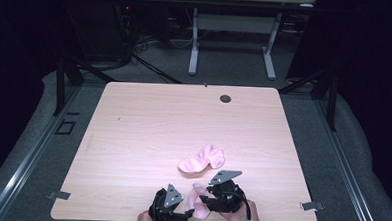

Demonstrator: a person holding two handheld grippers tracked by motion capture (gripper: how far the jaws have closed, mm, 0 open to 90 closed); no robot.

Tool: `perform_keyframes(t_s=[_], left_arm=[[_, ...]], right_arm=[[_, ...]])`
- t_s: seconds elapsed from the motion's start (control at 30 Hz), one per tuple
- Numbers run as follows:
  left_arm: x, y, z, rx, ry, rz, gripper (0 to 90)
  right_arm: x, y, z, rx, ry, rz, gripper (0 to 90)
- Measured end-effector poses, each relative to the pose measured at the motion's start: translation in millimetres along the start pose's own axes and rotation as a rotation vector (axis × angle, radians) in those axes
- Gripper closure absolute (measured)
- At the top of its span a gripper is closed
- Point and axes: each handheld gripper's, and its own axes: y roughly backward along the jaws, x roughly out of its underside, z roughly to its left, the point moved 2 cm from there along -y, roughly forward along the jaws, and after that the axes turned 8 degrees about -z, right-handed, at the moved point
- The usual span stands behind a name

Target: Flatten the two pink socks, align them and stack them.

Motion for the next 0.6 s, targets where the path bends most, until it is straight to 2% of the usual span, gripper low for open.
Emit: perform_keyframes(t_s=[0.13, 0.2, 0.27, 0.47, 0.53, 0.6], left_arm=[[-0.2, -2.3, -3.9, 0.009, -0.035, 0.006, 47.6], [-0.8, -1.9, -4.7, 0.017, -0.047, 0.007, 56.5], [-1.4, -2.3, -7.1, 0.026, -0.058, 0.009, 63.8], [-4.4, -5.5, -13.4, -0.006, -0.118, 0.017, 85.1], [-4.9, -6.5, -13.7, -0.014, -0.134, 0.018, 87.6], [-4.8, -6.9, -12.4, -0.011, -0.128, 0.012, 88.9]], right_arm=[[1.7, -2.8, 0.2, -0.002, -0.004, 0.012, 77.8], [2.2, -2.7, -0.1, 0.001, -0.003, 0.011, 82.0], [2.7, -2.1, -0.9, -0.005, -0.008, 0.003, 84.1], [1.6, 3.1, -3.4, -0.006, -0.028, -0.034, 85.7], [1.3, 6.5, -4.4, -0.002, -0.03, -0.044, 85.9], [0.5, 10.7, -6.2, 0.003, -0.033, -0.055, 86.0]])
